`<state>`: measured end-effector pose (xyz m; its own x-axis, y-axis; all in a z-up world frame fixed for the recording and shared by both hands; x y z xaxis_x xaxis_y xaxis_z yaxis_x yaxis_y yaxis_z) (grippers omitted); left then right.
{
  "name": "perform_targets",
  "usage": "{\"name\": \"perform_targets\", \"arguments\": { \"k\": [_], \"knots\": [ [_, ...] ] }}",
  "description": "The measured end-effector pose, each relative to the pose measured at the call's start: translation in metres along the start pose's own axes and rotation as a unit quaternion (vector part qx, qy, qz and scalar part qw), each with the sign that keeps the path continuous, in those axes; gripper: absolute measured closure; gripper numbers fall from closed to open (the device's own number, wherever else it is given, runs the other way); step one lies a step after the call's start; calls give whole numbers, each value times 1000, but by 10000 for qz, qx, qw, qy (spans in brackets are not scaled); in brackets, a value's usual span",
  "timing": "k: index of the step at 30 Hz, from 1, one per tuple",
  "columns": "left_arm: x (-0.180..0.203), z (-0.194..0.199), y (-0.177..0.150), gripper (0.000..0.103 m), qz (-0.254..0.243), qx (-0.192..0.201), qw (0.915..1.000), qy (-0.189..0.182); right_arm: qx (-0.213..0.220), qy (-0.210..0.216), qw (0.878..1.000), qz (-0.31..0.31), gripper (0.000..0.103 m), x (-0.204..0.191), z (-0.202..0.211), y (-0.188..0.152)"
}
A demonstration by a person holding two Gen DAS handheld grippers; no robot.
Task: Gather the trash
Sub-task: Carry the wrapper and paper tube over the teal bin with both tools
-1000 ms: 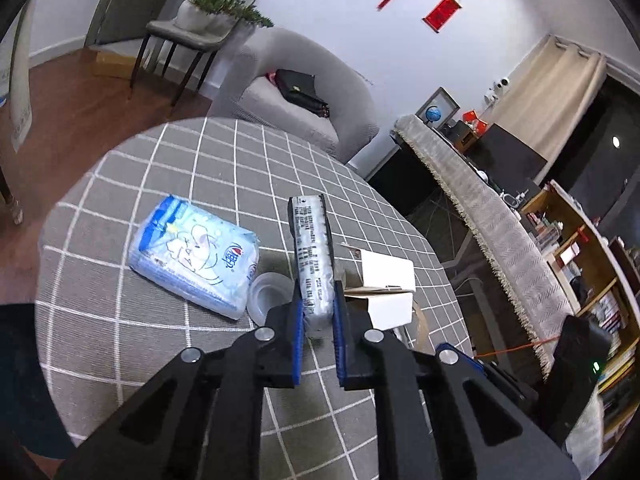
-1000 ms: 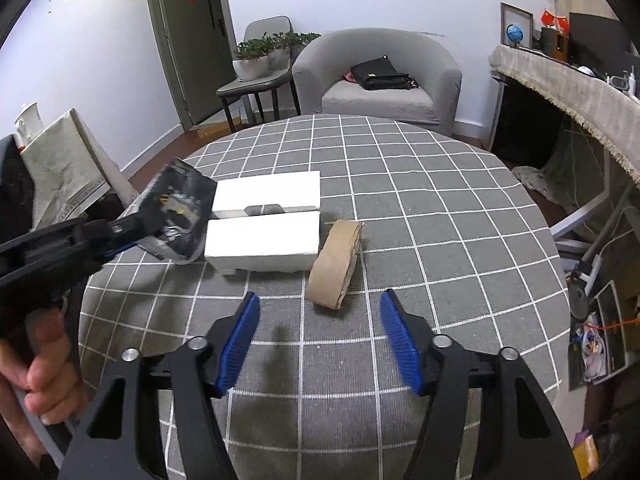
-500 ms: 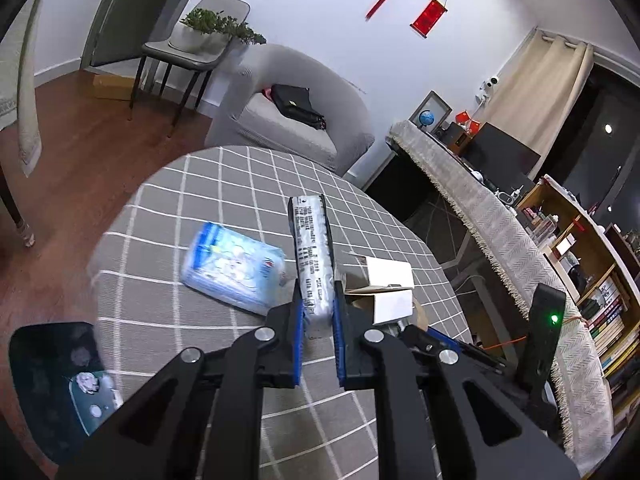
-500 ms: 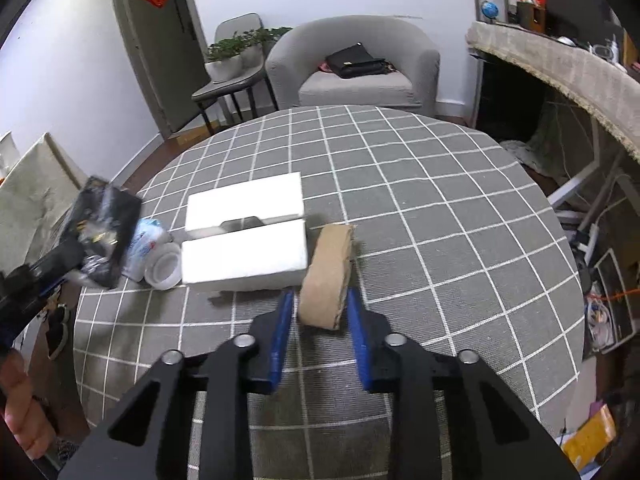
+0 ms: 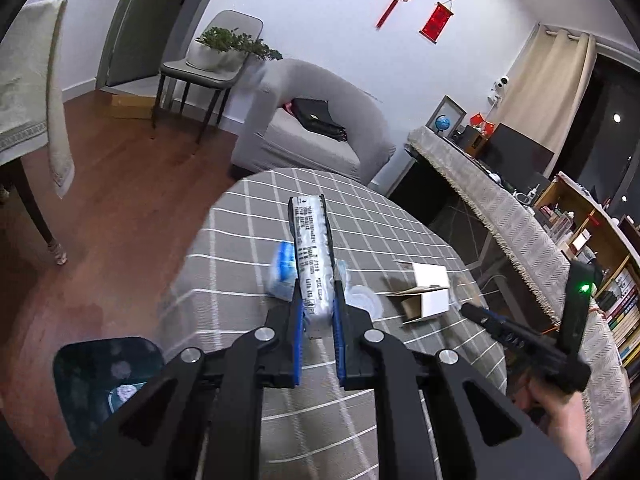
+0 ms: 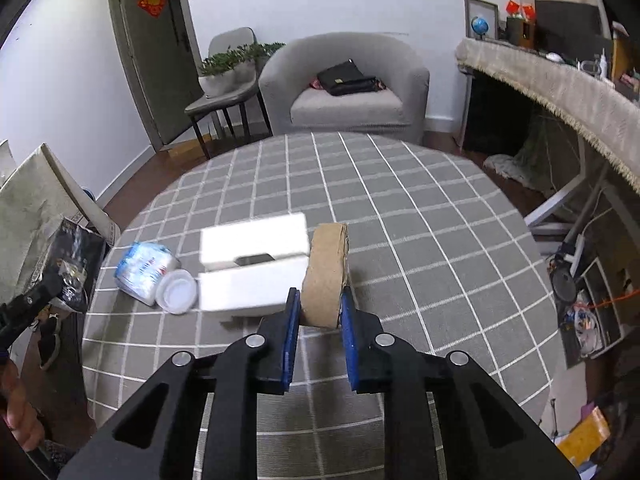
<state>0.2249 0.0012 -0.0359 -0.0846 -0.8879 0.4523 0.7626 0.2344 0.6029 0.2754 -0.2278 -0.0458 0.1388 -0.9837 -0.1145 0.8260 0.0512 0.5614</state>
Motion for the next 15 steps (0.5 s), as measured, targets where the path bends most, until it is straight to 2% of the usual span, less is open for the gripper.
{"name": "perform_targets", "arguments": {
  "k": [7,15],
  "knots": [
    [-32,20,0,89,85,82,9995,300,154,211,9994,224,83,-29,12,8],
    [-78,40,-9,89,269,52,9974,668,173,507,9960,717,83,-89,12,12]
  ]
}}
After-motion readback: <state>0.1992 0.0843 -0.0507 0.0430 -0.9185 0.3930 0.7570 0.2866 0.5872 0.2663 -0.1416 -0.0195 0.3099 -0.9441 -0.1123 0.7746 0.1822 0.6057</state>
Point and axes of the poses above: each gripper's, at about its wrist camera, not at the fingertips, and z roughly against the way its jaws point, x to its right, y to its top, the point moved 9 cm from there along -z, roughly the way its jaws point, and after that the axes turned 11 degrees about -x, right-handed, at the moved point
